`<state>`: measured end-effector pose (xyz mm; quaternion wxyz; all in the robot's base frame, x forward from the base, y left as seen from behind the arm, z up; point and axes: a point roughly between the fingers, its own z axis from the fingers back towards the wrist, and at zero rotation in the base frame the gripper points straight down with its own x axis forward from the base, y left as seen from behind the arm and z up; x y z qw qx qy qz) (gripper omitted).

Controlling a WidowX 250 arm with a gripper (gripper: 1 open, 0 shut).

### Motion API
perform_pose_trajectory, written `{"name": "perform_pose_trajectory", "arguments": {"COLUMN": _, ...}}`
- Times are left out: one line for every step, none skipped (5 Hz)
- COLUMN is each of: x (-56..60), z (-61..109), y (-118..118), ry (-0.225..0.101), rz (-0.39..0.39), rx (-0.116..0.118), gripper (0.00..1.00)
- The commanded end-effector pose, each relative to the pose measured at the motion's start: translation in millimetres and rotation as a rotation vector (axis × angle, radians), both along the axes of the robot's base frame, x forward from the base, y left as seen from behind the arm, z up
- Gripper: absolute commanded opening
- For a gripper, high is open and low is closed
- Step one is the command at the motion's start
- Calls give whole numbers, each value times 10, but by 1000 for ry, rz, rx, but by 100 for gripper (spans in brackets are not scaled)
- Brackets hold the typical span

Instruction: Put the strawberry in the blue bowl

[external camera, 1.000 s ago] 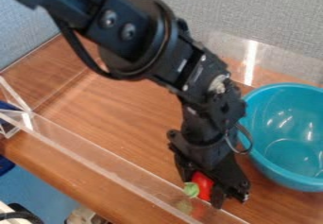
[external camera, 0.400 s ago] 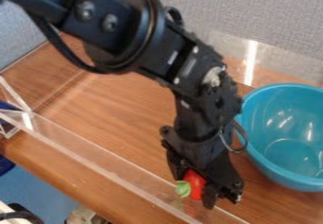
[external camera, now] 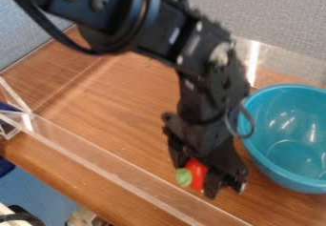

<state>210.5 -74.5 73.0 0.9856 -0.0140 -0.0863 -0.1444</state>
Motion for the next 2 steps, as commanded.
{"name": "perform_pose_trajectory", "arguments": {"x": 148, "z": 446, "y": 12, "ry": -99, "rz": 6, "rx": -8, "gripper": 0}}
{"name": "perform_pose_trajectory", "arguments": {"x": 339, "z": 719, "y": 102, "ry": -142, "rz": 28, "rx": -6, "gripper": 0}}
